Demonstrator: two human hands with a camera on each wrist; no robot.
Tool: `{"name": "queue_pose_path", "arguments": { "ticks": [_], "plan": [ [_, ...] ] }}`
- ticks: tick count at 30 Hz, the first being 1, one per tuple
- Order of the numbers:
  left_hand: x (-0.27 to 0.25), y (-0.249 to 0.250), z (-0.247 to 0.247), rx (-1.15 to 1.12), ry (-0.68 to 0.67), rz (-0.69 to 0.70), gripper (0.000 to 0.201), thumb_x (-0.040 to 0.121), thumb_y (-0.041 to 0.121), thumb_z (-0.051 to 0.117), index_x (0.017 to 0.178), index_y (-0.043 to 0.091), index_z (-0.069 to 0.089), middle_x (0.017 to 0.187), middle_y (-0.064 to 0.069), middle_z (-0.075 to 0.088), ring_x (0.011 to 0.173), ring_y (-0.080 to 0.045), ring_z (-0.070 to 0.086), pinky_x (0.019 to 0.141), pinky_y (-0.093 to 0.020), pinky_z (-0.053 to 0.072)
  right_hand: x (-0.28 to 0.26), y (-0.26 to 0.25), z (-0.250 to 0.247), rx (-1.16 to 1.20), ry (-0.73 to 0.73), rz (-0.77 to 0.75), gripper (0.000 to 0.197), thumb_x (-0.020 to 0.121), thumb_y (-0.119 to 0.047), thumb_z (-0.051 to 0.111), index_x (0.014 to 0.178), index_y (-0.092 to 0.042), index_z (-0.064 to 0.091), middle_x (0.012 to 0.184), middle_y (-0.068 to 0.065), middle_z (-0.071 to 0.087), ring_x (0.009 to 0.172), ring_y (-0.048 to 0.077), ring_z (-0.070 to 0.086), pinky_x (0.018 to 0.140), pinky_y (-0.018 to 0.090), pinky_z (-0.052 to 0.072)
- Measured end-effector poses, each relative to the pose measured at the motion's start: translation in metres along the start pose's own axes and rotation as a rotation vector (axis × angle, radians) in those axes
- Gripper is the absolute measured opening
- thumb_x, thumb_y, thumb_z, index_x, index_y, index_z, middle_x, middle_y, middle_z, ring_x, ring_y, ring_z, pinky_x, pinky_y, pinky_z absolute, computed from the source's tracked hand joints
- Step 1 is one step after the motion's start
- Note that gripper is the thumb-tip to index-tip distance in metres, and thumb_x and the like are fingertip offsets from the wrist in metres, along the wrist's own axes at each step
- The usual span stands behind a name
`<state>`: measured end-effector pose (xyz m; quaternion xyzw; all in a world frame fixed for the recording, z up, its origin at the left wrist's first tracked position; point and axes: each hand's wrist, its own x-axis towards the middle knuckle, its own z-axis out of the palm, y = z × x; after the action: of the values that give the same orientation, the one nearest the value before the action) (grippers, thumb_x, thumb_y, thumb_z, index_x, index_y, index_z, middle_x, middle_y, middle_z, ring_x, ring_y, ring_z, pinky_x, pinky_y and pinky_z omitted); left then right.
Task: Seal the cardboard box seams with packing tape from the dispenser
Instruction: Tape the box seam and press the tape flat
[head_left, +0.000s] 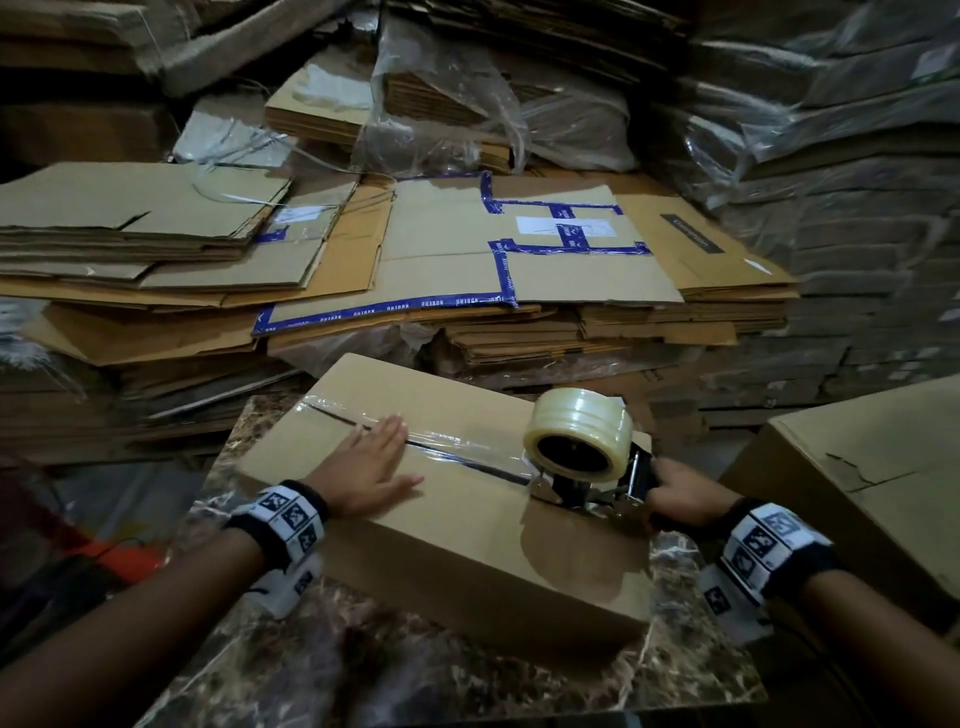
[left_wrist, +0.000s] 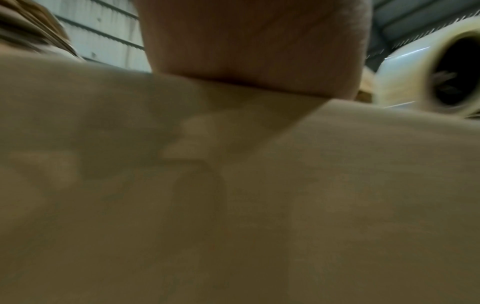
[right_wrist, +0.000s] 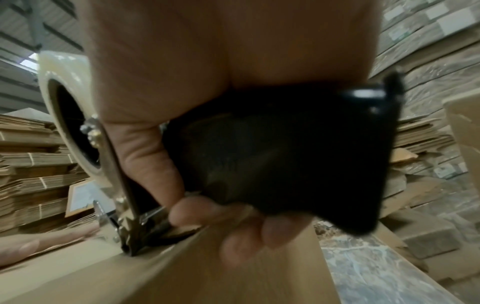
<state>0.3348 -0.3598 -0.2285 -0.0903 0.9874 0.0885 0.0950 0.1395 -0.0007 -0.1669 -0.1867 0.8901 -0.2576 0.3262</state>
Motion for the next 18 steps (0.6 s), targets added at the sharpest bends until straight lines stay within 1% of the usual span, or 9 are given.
{"name": "queue_pose_path", "arguments": {
  "ticks": [3,6,8,10,13,14,16,18],
  "plan": [
    [0.009,0.032,0.010,0.009,-0.009,0.047,0.120,0.063,0.093,-0.013,0.156,0.016,-0.006,0.163,-0.003,-0.012,0.150,-0.014,-0.011,0.123,-0.042,-0.002,0.001,-0.004,0.002,0.030,-0.015,-0.013,0.028,0.073,0.005,0.053,0.100,0.014,0.059,0.074,0.032,0.064,0.060,0.031,0.059,0.054,0.035,0.048],
    [0.015,0.045,0.015,0.020,0.000,0.049,0.115,0.068,0.091,-0.008,0.157,0.017,-0.005,0.164,-0.003,-0.010,0.151,-0.014,-0.010,0.122,-0.040,-0.003,0.011,-0.011,0.008,0.072,-0.041,-0.045,0.036,0.062,-0.005,0.051,0.088,0.018,0.062,0.070,0.036,0.062,0.061,0.039,0.059,0.057,0.040,0.047],
    [0.018,0.050,0.014,0.030,0.000,0.042,0.114,0.070,0.090,-0.005,0.157,0.016,-0.005,0.164,-0.003,-0.010,0.151,-0.014,-0.010,0.122,-0.039,-0.004,0.017,-0.022,0.016,0.078,-0.056,-0.081,0.037,0.058,-0.009,0.049,0.080,0.017,0.063,0.073,0.040,0.063,0.059,0.039,0.061,0.058,0.041,0.048],
    [0.019,0.056,0.013,0.034,-0.008,0.034,0.116,0.069,0.091,-0.005,0.157,0.014,-0.005,0.164,-0.005,-0.011,0.151,-0.015,-0.010,0.121,-0.039,-0.004,0.019,-0.036,0.022,0.064,-0.063,-0.112,0.034,0.060,-0.010,0.049,0.076,0.013,0.066,0.070,0.035,0.065,0.056,0.034,0.062,0.055,0.038,0.048],
    [0.020,0.064,0.015,0.020,-0.008,0.006,0.114,0.072,0.089,-0.001,0.157,0.013,-0.004,0.164,-0.005,-0.011,0.151,-0.016,-0.009,0.120,-0.038,-0.005,0.020,-0.049,0.027,-0.001,-0.054,-0.137,0.020,0.064,-0.010,0.049,0.065,0.000,0.066,0.057,0.020,0.063,0.050,0.029,0.059,0.051,0.032,0.046],
    [0.019,0.065,0.016,0.010,-0.006,-0.007,0.112,0.074,0.088,0.001,0.157,0.013,-0.004,0.164,-0.005,-0.011,0.151,-0.016,-0.008,0.120,-0.038,-0.004,0.021,-0.049,0.027,-0.016,-0.053,-0.135,0.017,0.067,-0.007,0.050,0.065,-0.001,0.065,0.056,0.018,0.061,0.049,0.028,0.058,0.050,0.031,0.046],
    [0.019,0.065,0.016,0.015,-0.015,-0.029,0.108,0.076,0.085,0.004,0.157,0.014,-0.004,0.164,-0.004,-0.011,0.151,-0.014,-0.007,0.120,-0.037,-0.003,0.020,-0.043,0.022,-0.016,-0.056,-0.123,0.013,0.070,-0.004,0.051,0.067,-0.001,0.063,0.060,0.018,0.059,0.048,0.027,0.055,0.049,0.030,0.045],
    [0.021,0.065,0.016,0.031,-0.031,-0.038,0.110,0.074,0.086,0.002,0.157,0.015,-0.004,0.164,-0.003,-0.011,0.151,-0.013,-0.007,0.121,-0.036,-0.002,0.015,-0.030,0.010,-0.002,-0.071,-0.115,0.013,0.068,-0.005,0.052,0.072,0.001,0.063,0.063,0.018,0.058,0.049,0.025,0.052,0.048,0.029,0.044]
  ]
}}
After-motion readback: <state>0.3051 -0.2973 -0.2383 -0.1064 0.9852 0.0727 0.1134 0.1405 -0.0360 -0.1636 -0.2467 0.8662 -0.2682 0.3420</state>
